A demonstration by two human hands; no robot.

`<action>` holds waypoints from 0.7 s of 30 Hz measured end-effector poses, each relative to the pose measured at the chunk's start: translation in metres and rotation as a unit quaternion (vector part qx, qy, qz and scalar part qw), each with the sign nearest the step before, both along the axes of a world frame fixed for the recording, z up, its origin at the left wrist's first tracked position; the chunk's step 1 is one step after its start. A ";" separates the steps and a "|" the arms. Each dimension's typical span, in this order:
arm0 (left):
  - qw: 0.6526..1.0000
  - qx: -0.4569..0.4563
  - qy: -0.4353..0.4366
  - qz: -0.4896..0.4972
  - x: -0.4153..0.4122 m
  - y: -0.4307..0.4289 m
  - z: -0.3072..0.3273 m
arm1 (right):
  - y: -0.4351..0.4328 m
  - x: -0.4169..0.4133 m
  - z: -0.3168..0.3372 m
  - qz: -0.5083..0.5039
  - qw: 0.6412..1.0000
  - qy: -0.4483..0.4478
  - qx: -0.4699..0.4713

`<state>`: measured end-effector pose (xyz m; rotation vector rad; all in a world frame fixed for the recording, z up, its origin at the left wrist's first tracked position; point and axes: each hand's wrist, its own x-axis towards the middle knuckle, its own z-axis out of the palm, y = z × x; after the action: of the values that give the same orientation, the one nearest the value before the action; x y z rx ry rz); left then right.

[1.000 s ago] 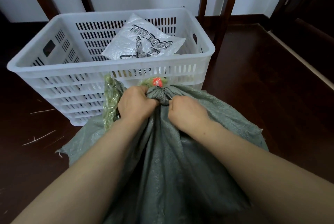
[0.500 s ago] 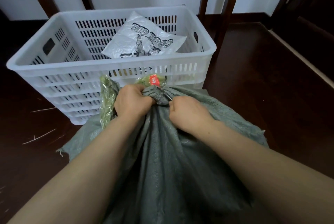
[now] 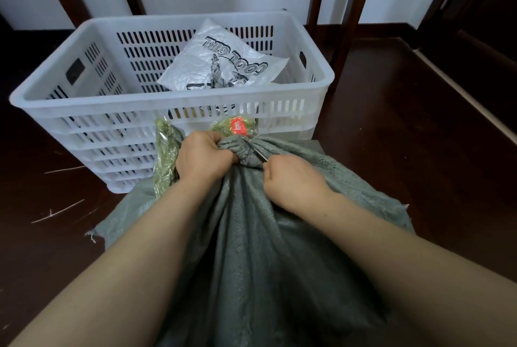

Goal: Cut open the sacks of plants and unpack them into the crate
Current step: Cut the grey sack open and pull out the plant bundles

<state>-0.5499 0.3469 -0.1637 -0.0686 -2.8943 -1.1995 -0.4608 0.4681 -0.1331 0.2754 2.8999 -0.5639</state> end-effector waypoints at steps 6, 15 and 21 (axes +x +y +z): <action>0.999 -0.019 0.021 -0.021 0.011 0.012 -0.001 | 0.003 -0.002 0.002 -0.019 1.000 0.003 -0.004; 0.999 0.025 -0.028 0.028 0.004 0.004 0.006 | 0.005 0.010 -0.004 -0.004 1.000 -0.009 0.012; 1.000 0.020 -0.023 -0.005 -0.002 0.007 0.001 | 0.026 0.014 0.010 -0.034 0.996 -0.003 -0.077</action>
<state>-0.5523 0.3534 -0.1631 -0.0555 -2.9109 -1.2760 -0.4470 0.4945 -0.1228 0.3528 2.8314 -0.7915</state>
